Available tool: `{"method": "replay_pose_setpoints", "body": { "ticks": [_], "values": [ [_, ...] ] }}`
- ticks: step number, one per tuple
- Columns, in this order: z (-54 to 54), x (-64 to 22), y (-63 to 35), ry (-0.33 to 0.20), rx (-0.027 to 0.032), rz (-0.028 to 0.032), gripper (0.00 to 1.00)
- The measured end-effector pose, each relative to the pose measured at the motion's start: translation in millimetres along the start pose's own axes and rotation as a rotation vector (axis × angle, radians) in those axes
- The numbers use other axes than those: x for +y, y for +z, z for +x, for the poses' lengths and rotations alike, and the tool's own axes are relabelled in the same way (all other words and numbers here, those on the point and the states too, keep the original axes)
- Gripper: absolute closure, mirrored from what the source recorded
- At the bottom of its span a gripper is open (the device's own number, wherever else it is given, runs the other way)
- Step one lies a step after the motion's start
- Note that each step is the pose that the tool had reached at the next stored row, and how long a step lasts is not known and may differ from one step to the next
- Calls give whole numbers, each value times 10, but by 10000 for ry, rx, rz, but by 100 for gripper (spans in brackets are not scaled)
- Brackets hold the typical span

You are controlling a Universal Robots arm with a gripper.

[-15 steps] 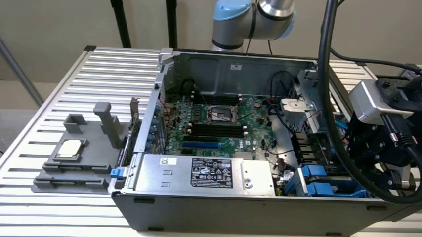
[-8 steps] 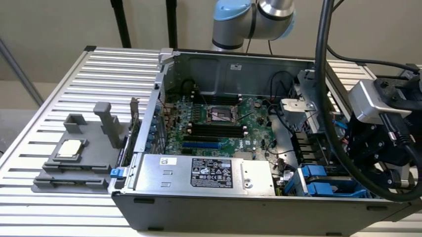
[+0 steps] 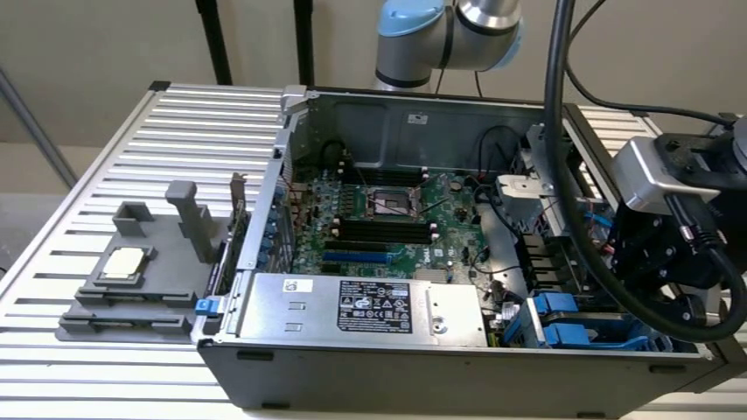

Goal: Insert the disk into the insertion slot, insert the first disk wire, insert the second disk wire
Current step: 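Insert the first disk wire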

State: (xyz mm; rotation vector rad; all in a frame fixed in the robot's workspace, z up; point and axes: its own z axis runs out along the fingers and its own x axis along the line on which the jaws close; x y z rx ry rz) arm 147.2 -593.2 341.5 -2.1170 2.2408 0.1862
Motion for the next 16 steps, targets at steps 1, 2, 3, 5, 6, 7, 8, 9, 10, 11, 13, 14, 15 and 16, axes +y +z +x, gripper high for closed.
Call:
{"method": "replay_pose_setpoints", "body": {
  "ticks": [1, 2, 3, 5, 6, 7, 8, 9, 10, 11, 13, 14, 15, 16],
  "values": [
    [-2, 0, 1, 1, 18, 2, 84],
    [-3, 0, 2, 2, 33, 4, 84],
    [-3, 0, 3, 3, 51, 5, 84],
    [-5, -1, 4, 5, 88, 7, 84],
    [-6, -2, 6, 5, 102, 7, 84],
    [-6, -2, 7, 5, 115, 8, 84],
    [-7, -3, 8, 6, 126, 9, 84],
    [-7, -4, 9, 6, 136, 9, 84],
    [-8, -5, 9, 6, 144, 10, 84],
    [-8, -6, 10, 7, 150, 11, 84],
    [-10, -9, 15, 7, 164, 11, 84],
    [-12, -11, 19, 6, 174, 12, 84],
    [-12, -11, 20, 5, 175, 12, 84],
    [-13, -12, 22, 5, 175, 11, 84]
  ]
}}
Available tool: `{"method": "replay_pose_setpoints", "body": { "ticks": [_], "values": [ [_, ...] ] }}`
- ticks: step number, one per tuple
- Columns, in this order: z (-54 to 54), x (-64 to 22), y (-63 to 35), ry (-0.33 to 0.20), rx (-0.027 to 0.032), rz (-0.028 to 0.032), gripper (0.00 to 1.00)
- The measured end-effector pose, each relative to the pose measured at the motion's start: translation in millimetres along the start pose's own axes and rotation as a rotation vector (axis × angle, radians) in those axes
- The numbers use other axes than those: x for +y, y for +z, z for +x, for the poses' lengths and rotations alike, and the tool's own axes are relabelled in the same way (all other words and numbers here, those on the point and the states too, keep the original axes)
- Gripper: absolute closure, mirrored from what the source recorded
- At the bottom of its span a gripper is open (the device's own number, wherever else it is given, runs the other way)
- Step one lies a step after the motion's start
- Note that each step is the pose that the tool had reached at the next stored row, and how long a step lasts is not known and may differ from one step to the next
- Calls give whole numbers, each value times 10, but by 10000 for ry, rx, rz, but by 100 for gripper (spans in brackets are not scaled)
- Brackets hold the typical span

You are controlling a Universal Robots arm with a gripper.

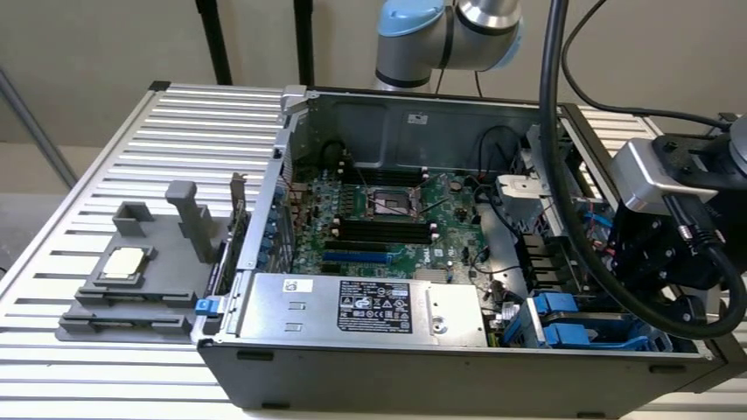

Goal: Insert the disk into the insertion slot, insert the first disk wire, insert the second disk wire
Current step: 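Insert the first disk wire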

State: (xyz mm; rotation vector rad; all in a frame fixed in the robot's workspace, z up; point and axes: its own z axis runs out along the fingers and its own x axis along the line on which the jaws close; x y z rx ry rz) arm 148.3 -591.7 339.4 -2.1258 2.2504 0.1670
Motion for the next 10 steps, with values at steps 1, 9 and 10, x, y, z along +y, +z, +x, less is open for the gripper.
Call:
{"method": "replay_pose_setpoints", "body": {
  "ticks": [1, 9, 10],
  "values": [
    [-2, -1, 1, -1, 0, 0, 84],
    [-17, -7, 11, -18, 1, -1, 84],
    [-18, -8, 12, -21, 2, -1, 84]
  ]
}}
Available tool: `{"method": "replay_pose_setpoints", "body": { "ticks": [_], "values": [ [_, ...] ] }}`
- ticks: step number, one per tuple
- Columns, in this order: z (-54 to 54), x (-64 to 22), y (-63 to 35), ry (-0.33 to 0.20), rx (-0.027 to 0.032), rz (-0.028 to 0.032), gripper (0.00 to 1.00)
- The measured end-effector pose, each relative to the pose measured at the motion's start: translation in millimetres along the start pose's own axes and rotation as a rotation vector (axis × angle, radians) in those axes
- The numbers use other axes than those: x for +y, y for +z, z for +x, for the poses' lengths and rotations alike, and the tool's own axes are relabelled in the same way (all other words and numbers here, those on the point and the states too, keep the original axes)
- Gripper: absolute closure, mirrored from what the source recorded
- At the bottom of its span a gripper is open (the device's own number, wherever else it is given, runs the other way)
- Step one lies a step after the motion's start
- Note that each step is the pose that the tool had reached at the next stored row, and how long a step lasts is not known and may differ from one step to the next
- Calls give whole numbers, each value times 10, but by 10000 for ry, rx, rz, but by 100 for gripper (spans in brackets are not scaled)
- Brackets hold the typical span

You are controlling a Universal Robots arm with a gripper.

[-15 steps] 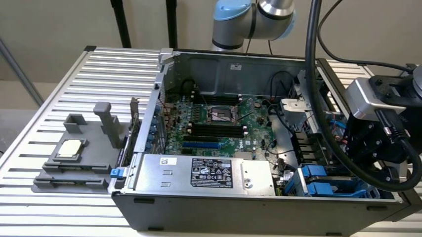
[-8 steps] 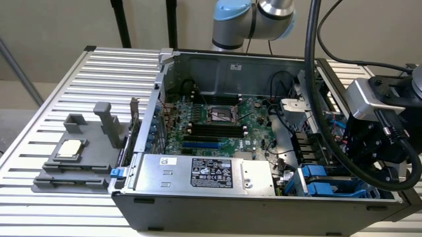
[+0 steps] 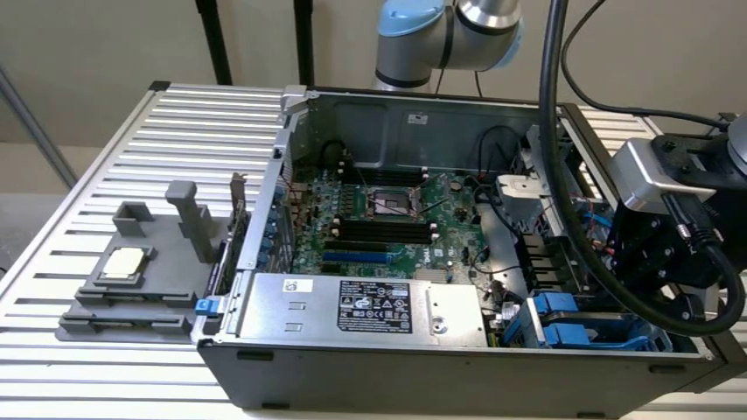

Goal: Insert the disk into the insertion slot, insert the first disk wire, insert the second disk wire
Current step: 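Insert the first disk wire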

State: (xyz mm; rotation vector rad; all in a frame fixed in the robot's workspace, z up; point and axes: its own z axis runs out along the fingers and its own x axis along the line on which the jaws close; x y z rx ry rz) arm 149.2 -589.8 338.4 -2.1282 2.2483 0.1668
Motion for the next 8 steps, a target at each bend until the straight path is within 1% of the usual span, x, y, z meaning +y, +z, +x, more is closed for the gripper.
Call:
{"method": "replay_pose_setpoints", "body": {
  "ticks": [8],
  "values": [
    [0, -4, 18, -12, 2, 2, 84]
  ]
}}
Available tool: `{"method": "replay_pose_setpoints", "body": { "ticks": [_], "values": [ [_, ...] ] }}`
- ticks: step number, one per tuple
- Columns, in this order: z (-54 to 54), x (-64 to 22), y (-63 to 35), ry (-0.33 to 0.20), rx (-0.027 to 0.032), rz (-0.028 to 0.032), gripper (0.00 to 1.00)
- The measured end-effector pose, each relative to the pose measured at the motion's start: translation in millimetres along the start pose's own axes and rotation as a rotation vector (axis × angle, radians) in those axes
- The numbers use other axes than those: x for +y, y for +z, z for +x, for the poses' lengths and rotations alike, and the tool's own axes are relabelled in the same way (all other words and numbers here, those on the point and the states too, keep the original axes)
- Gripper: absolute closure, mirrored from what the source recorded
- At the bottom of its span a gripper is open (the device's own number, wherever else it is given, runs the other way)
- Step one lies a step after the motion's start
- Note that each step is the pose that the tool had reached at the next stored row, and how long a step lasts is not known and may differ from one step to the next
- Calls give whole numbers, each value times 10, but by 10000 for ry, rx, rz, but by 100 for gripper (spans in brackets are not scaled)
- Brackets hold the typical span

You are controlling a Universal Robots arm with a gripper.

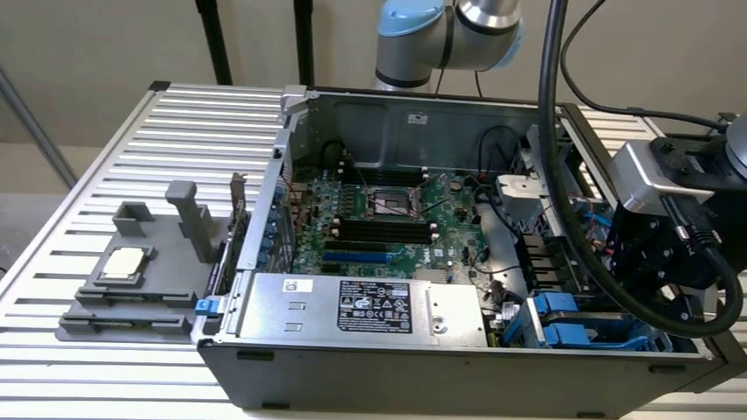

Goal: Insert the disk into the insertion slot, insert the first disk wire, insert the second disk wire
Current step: 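Insert the first disk wire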

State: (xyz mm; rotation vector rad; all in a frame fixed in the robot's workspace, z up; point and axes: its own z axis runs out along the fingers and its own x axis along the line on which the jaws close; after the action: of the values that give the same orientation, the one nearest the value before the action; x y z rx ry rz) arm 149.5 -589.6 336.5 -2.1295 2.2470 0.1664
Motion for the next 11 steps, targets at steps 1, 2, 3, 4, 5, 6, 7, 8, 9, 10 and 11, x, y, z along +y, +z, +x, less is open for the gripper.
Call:
{"method": "replay_pose_setpoints", "body": {
  "ticks": [1, 2, 3, 4, 5, 6, 7, 8, 9, 10, 11],
  "values": [
    [0, 0, 4, 0, 0, 1, 84],
    [0, 0, 8, -1, 0, 2, 84],
    [1, -1, 12, -1, 0, 4, 84],
    [2, -1, 16, -2, 0, 7, 84],
    [2, -2, 25, -2, 0, 11, 84],
    [2, -6, 26, -2, 1, 11, 84],
    [1, -10, 27, -2, 0, 11, 84],
    [1, -14, 28, -1, -1, 10, 84],
    [0, -19, 29, 0, -1, 10, 84],
    [-1, -23, 29, 1, -1, 9, 84],
    [-1, -25, 29, 0, -1, 11, 84]
  ]
}}
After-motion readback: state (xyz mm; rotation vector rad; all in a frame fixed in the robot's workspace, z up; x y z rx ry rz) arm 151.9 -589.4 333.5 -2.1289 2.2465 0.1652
